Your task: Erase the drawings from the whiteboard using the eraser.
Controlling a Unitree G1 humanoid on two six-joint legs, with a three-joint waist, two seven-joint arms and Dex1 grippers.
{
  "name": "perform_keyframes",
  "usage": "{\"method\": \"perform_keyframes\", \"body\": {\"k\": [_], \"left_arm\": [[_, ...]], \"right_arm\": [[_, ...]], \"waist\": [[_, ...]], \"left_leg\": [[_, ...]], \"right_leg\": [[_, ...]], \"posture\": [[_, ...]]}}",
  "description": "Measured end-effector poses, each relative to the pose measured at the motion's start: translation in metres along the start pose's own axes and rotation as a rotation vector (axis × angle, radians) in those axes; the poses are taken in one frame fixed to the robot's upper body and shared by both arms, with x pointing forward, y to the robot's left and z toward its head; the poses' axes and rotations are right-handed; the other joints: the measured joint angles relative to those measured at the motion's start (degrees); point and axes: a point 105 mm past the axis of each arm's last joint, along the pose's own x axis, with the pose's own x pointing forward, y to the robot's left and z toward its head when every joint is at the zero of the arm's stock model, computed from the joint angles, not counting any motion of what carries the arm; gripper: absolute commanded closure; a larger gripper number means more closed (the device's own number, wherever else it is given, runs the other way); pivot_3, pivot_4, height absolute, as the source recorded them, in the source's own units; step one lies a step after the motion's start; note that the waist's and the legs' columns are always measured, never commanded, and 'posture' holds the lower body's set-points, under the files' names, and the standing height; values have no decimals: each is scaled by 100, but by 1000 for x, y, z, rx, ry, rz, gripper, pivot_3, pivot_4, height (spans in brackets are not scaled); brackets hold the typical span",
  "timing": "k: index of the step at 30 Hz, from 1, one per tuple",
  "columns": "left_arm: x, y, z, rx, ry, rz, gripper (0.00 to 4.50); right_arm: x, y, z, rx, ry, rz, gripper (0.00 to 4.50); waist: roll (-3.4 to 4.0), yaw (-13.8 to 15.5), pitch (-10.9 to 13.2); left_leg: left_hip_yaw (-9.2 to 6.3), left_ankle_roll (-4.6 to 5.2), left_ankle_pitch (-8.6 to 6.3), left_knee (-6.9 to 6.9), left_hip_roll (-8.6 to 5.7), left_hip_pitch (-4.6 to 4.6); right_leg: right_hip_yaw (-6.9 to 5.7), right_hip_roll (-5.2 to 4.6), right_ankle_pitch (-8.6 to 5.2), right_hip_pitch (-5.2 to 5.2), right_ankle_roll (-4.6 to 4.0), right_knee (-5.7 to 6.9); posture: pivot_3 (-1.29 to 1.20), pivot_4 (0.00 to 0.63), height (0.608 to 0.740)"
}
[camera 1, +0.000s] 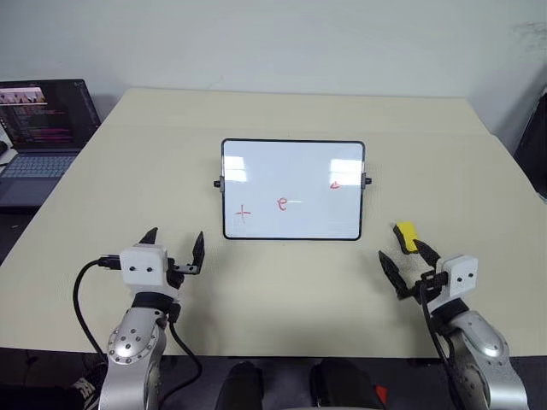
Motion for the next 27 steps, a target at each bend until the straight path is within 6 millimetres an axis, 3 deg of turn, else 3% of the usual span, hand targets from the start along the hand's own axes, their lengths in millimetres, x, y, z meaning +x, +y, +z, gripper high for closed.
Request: {"method": "perform_keyframes", "body": {"k": [10,13,16,22,24,27], "left_arm": [[4,2,-8,10,12,-34,0],[-3,9,2,32,-5,-95,0],[0,11,23,45,-44,-214,0],[16,-36,70,50,-110,-644,0],[15,-53,79,73,-119,-802,0],[14,-74,89,57,-122,-976,0]], "right_arm": [[-5,0,12,-20,-17,-11,28],[-4,2,21,-13,-38,1,28],[3,3,26,31,-49,7,28],[14,-5,44,65,-56,-84,28],[13,-7,52,62,-44,-133,28],[16,-15,49,56,38,-189,28]], "waist": [[1,-10,-1],[1,-16,-1],[4,-11,1],[9,67,2],[12,58,1],[12,12,2]], "left_leg": [[1,-1,0,-3,2,1],[-1,-1,0,-2,4,2],[-2,-1,1,2,3,5],[-2,-3,3,4,-4,-2],[-1,-4,2,-2,-2,-2],[0,-6,1,-1,-2,-7]], "right_leg": [[0,1,0,1,0,0],[-2,2,0,0,0,1],[-4,2,0,2,0,7],[-4,1,0,0,0,4],[-3,1,0,-2,0,0],[-2,2,0,-5,0,-1]], "posture": [[0,150,740],[0,150,740],[0,150,740],[0,150,740],[0,150,740],[0,150,740]]}}
